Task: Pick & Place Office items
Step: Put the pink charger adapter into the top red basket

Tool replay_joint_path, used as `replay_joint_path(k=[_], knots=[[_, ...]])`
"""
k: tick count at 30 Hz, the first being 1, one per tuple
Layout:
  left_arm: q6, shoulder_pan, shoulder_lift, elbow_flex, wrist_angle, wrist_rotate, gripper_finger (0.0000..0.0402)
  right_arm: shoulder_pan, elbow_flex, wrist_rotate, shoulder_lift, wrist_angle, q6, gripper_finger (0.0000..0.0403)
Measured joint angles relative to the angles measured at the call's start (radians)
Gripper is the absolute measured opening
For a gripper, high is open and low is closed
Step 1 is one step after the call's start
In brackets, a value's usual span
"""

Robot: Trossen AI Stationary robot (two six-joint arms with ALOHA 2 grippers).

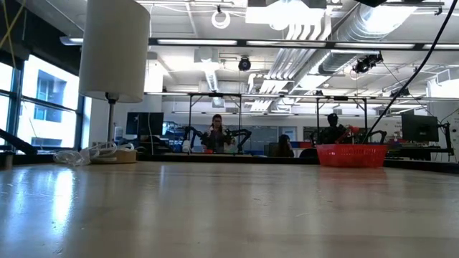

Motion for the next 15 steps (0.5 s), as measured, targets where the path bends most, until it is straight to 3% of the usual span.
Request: replay_joint_path(k=[15], knots=[[-0.001, 0.0, 0.0, 0.0, 0.002, -0.001, 0.0147, 0.003, 0.0, 0.023, 0.0, 0.002, 0.0, 0.0217]])
